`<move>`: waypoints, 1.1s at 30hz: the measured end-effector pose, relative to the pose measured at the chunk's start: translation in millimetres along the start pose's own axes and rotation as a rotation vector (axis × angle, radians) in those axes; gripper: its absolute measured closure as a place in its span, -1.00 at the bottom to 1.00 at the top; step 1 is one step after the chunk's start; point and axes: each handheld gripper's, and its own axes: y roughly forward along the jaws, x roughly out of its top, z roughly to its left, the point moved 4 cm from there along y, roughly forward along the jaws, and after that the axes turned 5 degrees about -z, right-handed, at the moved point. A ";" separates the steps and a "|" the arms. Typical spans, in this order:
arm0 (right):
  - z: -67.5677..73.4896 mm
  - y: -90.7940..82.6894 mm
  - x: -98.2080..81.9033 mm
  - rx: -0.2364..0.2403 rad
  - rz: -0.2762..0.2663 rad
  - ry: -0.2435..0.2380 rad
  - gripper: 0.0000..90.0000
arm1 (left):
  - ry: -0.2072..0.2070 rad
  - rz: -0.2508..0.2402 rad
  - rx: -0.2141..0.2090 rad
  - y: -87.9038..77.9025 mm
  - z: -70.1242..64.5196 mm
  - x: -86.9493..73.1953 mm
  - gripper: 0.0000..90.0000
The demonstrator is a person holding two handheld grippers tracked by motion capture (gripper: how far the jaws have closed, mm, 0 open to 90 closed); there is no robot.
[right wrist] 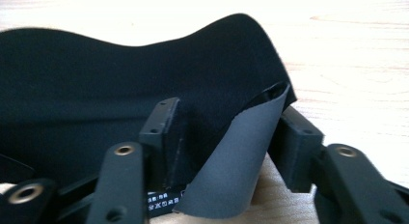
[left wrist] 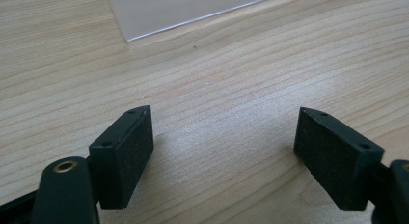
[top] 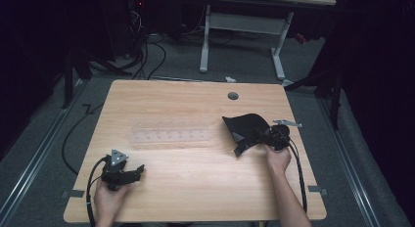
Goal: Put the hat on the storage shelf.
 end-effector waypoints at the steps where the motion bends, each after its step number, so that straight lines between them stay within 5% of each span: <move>1: 0.5 0.6 -0.6 0.002 0.001 -0.005 0.30 | -0.002 -0.001 0.000 0.0 -0.1 0.1 -0.51; 14: 6.6 -10.8 4.2 0.146 -0.061 0.013 0.86 | 0.000 0.000 0.001 0.1 0.0 0.0 -0.51; 21: 11.6 -18.1 9.4 0.182 -0.088 0.026 0.92 | -0.001 -0.002 0.001 0.3 -0.4 0.0 -0.51; 33: 19.7 -41.3 14.8 0.199 -0.098 -0.018 0.92 | 0.000 0.002 -0.003 0.5 -0.6 0.0 -0.52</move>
